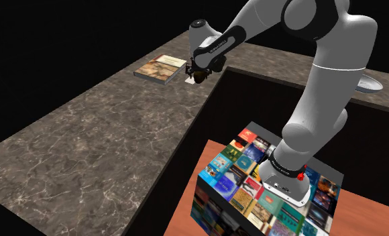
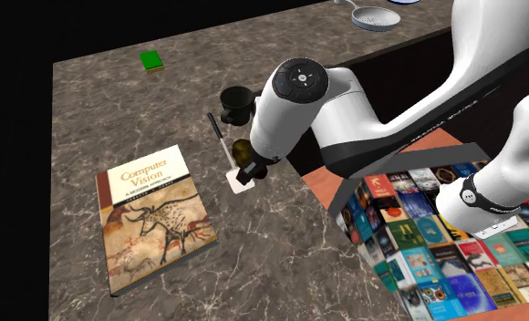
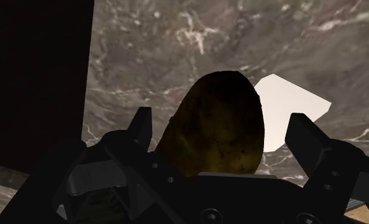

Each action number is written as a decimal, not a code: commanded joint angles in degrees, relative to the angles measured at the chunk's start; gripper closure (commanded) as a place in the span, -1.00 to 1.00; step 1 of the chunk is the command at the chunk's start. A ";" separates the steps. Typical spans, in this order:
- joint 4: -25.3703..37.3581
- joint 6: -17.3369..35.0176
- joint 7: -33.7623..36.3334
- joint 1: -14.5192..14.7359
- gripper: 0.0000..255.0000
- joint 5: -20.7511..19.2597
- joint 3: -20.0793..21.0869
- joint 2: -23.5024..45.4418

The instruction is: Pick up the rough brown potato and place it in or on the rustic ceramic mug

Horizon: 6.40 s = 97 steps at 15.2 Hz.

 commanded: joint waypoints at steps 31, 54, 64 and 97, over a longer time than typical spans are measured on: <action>2.13 -5.01 -3.53 -0.59 1.00 2.85 0.73 -3.46; 11.31 -18.39 -11.06 -1.33 1.00 7.89 1.18 -8.89; 21.54 -16.86 -24.00 -8.37 1.00 10.94 -3.29 -0.54; 22.23 -13.00 -26.92 -10.74 -1.00 11.56 -4.47 3.19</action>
